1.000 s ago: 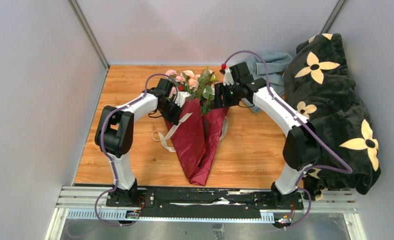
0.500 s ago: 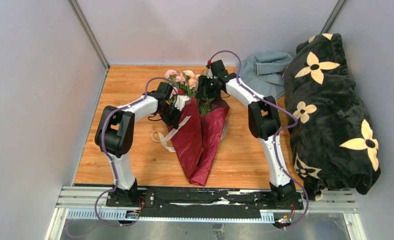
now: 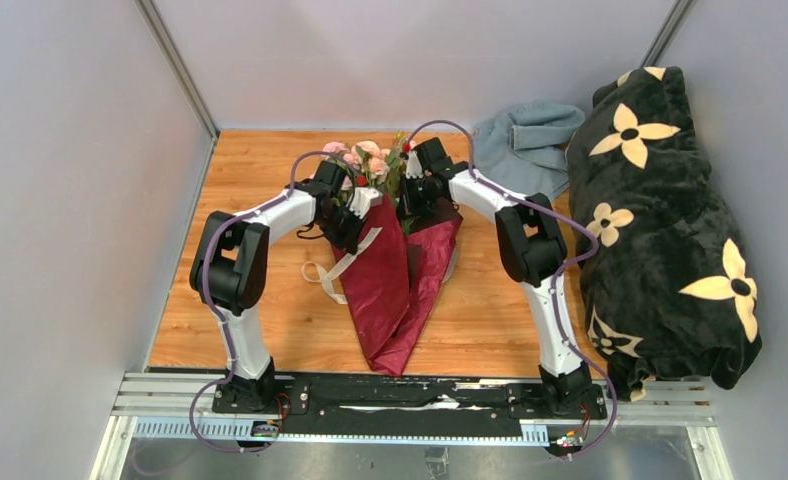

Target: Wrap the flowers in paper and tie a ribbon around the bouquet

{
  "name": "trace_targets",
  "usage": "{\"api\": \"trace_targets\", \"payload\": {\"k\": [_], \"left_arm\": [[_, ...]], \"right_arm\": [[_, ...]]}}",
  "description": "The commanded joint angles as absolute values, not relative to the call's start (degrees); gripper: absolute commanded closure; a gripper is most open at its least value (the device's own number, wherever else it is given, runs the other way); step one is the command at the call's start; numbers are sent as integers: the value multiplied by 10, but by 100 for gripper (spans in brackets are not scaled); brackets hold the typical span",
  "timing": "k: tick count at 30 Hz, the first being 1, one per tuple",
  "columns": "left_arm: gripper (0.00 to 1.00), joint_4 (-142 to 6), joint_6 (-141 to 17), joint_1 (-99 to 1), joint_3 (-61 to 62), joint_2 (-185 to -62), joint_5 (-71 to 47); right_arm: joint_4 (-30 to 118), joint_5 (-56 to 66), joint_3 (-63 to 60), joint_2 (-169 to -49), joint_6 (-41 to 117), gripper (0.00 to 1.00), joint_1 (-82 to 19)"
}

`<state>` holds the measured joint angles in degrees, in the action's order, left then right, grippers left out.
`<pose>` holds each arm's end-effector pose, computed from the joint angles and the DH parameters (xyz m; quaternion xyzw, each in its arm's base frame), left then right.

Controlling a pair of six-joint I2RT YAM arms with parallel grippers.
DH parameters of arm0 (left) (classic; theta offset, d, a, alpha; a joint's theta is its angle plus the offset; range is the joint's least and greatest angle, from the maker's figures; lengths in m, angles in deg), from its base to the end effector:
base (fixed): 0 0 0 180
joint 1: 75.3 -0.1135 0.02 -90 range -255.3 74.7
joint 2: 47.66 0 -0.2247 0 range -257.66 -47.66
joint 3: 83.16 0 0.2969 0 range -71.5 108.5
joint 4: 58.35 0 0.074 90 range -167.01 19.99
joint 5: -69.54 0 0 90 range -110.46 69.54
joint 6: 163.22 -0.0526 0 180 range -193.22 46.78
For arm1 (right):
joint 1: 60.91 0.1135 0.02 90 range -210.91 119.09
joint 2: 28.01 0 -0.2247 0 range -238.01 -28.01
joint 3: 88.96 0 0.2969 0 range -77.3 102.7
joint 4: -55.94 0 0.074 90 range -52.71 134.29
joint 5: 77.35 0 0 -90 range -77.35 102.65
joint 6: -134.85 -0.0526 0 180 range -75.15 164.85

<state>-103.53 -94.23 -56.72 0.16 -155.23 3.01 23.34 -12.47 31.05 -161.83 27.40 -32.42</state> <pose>0.3739 -0.1478 0.0913 0.3604 0.8941 -0.1964 0.1790 0.4708 0.2809 0.1167 -0.1675 0.8943 0.3273 0.2549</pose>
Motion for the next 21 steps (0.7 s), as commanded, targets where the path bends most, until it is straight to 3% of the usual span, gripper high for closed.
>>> {"api": "trace_targets", "payload": {"k": [1,5,14,17,21], "left_arm": [[85,-1029,-955,-558,23,-1546,27],[85,-1033,-958,-548,25,-1549,19],[85,-1035,-953,-539,21,-1548,5],[85,-1035,-951,-539,19,-1547,-1],[85,-1034,-954,-539,17,-1548,-2]], "right_arm": [[203,-203,234,-1537,336,100,-318],[212,-225,186,-1505,332,100,-317],[153,-139,241,-1472,326,49,-332],[97,-43,245,-1440,339,43,-339],[77,47,148,-1342,353,41,-342]]}}
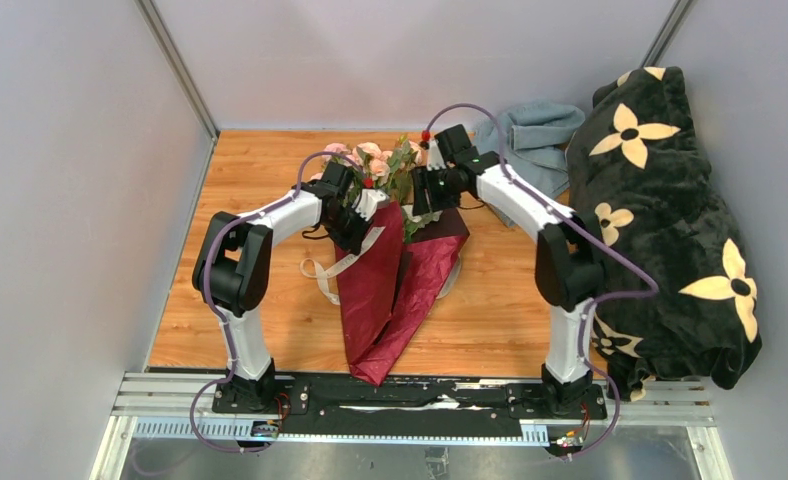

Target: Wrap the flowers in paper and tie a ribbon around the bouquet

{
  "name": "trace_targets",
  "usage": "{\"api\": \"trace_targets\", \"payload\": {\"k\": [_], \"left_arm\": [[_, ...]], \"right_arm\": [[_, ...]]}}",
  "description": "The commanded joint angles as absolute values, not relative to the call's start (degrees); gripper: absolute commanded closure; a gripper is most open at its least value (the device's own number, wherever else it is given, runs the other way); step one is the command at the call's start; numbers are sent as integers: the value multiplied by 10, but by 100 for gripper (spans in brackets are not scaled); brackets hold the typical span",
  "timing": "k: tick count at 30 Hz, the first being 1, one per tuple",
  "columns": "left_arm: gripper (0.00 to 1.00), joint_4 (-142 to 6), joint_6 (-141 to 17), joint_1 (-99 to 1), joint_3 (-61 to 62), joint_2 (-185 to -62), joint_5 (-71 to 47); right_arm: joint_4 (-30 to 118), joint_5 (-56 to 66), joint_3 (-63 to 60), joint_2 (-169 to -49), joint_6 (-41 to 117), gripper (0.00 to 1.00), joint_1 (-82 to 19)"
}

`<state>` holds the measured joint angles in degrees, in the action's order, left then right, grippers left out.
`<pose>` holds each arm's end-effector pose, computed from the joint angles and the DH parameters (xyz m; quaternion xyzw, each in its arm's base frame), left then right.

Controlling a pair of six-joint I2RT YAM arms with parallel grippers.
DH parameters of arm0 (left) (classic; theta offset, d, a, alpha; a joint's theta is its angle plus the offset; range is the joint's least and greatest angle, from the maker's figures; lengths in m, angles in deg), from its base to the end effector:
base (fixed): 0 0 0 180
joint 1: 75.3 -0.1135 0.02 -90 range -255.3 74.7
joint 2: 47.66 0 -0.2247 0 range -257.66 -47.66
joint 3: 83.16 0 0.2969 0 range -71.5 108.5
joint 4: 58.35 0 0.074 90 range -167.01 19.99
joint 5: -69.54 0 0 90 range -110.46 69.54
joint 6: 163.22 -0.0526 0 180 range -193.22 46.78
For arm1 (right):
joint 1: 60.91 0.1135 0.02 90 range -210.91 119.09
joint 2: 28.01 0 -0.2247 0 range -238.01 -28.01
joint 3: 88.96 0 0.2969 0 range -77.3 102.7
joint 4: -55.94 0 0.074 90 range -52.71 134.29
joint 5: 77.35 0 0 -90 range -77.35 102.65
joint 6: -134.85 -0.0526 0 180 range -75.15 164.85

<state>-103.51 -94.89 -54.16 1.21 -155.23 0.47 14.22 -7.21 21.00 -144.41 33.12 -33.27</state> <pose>0.3720 -0.1640 0.0963 0.3843 0.8868 -0.1776 0.1854 0.4323 0.2465 0.1895 -0.1883 0.9027 0.2701 0.2769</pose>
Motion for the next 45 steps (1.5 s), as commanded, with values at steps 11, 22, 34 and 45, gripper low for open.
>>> {"api": "trace_targets", "payload": {"k": [11,22,34,45], "left_arm": [[85,-1033,-955,-539,14,-1552,1],[85,-1041,-968,-539,21,-1533,-28],[90,-1056,-975,-522,53,-1480,-34],[92,-1058,-930,-467,123,-1595,15]], "right_arm": [[183,-78,-181,-1108,231,34,-344],[316,-140,-136,-1229,244,66,-344],[342,-134,-30,-1355,268,92,-344],[290,-99,-21,-1330,287,69,-348]]}}
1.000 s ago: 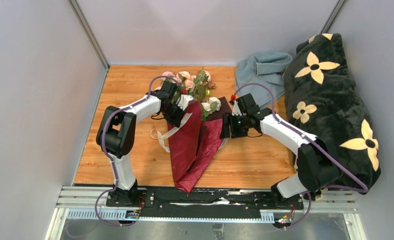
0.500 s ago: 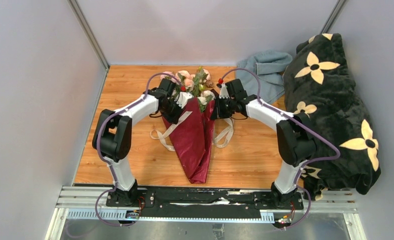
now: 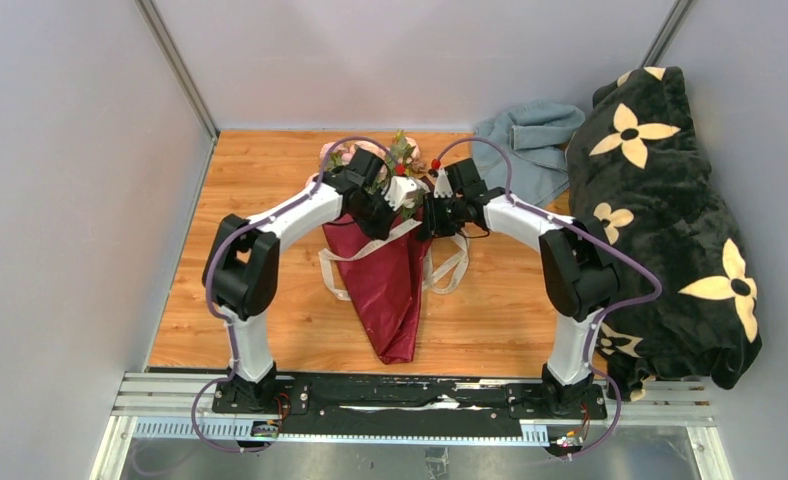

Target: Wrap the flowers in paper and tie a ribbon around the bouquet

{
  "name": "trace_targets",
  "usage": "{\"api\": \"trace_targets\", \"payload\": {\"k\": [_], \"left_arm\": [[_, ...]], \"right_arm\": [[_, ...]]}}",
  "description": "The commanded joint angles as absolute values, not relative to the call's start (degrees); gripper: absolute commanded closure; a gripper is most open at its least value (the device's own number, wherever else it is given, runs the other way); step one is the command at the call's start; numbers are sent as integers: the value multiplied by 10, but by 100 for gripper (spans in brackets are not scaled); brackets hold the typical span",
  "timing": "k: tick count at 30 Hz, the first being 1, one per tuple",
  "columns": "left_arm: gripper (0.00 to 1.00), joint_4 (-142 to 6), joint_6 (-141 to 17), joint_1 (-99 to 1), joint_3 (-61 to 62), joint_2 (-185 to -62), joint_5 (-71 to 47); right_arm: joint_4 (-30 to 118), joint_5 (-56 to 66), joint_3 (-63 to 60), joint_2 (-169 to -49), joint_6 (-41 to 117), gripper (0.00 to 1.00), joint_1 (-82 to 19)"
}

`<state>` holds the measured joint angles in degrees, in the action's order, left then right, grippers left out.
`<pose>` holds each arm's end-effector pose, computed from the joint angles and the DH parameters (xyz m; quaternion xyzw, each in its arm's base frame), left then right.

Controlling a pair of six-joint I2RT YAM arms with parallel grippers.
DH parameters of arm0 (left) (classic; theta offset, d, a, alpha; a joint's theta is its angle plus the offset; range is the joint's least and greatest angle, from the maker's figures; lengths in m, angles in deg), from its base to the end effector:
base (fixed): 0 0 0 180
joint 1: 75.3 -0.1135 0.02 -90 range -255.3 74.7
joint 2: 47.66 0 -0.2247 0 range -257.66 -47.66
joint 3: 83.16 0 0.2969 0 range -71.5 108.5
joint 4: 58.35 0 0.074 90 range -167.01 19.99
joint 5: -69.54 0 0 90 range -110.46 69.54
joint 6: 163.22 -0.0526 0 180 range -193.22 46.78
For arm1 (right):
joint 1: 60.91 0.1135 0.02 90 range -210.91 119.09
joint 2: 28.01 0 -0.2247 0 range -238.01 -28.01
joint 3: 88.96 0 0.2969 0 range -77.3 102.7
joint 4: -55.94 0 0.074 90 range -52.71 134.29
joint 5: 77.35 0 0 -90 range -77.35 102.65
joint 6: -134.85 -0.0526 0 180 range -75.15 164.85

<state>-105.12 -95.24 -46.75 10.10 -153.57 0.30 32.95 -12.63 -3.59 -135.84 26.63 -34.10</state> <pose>0.3723 -0.2238 0.1585 0.4482 0.8376 -0.1883 0.2491 0.3901 0.2223 0.1274 -0.1503 0.8942 0.3287 0.2641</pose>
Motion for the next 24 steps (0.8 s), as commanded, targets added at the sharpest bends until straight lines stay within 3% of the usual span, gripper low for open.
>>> {"api": "trace_targets", "payload": {"k": [1,6,13,24], "left_arm": [[92,-1058,-930,-467,129,-1607,17],[92,-1058,-927,-467,147,-1643,18],[92,-1056,-931,-467,139,-1655,12],[92,-1054,-937,-467,129,-1649,-3]], "right_arm": [[280,-94,-23,-1324,289,67,-350],[238,-84,-59,-1258,297,61,-370],[269,-128,-205,-1151,337,56,-359],[347,-169,-270,-1185,422,46,-305]]}}
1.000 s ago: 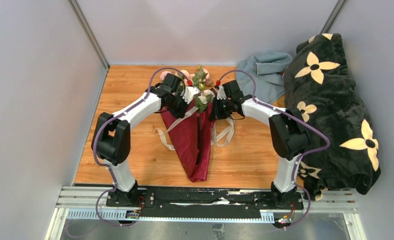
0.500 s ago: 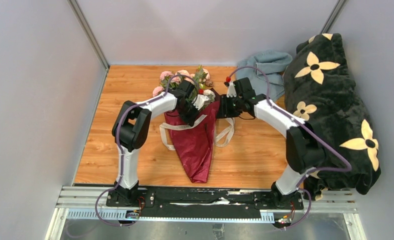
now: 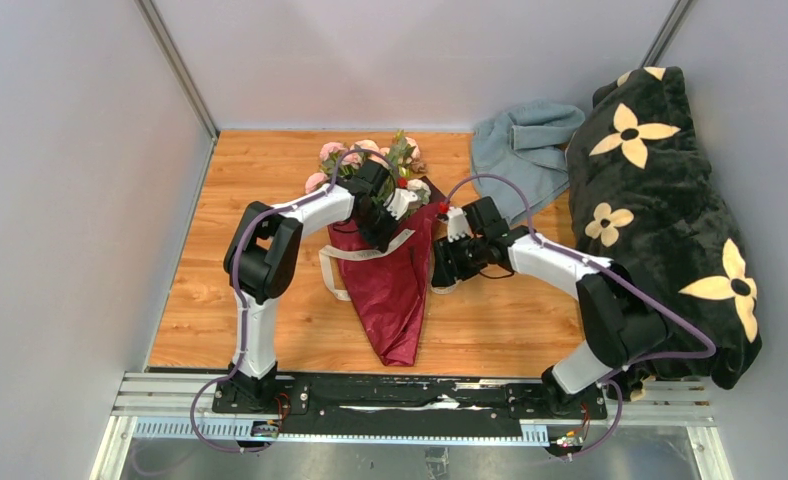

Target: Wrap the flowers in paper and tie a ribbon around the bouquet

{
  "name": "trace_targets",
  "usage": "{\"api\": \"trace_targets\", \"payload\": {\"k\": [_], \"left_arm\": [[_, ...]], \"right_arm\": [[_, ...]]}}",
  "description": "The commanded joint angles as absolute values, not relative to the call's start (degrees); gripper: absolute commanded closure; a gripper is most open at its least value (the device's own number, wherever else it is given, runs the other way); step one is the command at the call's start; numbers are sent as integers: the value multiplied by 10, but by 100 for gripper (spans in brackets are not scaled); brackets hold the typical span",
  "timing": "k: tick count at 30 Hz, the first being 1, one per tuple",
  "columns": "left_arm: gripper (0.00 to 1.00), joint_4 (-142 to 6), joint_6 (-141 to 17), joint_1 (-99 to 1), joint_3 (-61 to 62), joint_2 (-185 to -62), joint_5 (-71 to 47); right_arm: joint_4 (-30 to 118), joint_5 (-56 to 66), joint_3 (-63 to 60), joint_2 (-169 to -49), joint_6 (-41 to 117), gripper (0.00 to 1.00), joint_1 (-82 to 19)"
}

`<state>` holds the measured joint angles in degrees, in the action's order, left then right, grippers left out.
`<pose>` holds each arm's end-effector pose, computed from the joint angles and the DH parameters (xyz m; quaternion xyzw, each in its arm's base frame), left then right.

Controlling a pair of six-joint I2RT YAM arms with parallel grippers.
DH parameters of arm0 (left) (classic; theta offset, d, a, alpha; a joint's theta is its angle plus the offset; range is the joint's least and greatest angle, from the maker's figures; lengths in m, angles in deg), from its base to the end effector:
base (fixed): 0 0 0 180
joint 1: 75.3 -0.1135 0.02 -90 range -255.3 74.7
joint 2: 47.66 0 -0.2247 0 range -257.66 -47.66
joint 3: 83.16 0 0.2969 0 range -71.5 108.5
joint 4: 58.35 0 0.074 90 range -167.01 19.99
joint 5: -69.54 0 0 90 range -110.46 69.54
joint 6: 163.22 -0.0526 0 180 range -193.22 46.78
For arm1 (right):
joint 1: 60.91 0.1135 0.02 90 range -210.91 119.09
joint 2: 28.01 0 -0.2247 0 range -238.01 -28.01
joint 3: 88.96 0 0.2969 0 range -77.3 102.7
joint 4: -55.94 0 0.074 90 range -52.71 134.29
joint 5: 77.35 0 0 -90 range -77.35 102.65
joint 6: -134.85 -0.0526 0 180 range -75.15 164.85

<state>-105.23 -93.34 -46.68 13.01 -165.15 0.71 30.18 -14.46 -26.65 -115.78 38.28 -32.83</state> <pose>0.3824 -0.2303 0.0906 0.4299 0.8649 -0.1937 0.1720 0.3019 0.1882 0.1162 -0.2476 0.8864 0.3072 0.2423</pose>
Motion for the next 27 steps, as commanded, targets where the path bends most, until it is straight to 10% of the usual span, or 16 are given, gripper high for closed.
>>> {"api": "trace_targets", "payload": {"k": [1,8,13,21,27], "left_arm": [[92,-1054,-937,-467,127,-1648,-3],[92,-1055,-938,-467,127,-1643,-8],[92,-1055,-940,-467,128,-1643,-14],[93,-1050,-940,-467,129,-1650,-17],[93,-1051,-940,-467,130,-1652,-18]], "right_arm": [[353,-168,-268,-1194,422,46,-303],[348,-133,-273,-1241,407,52,-300],[289,-59,-288,-1174,355,100,-321],[174,30,-282,-938,309,100,-387],[223,-121,-218,-849,341,100,-384]]}}
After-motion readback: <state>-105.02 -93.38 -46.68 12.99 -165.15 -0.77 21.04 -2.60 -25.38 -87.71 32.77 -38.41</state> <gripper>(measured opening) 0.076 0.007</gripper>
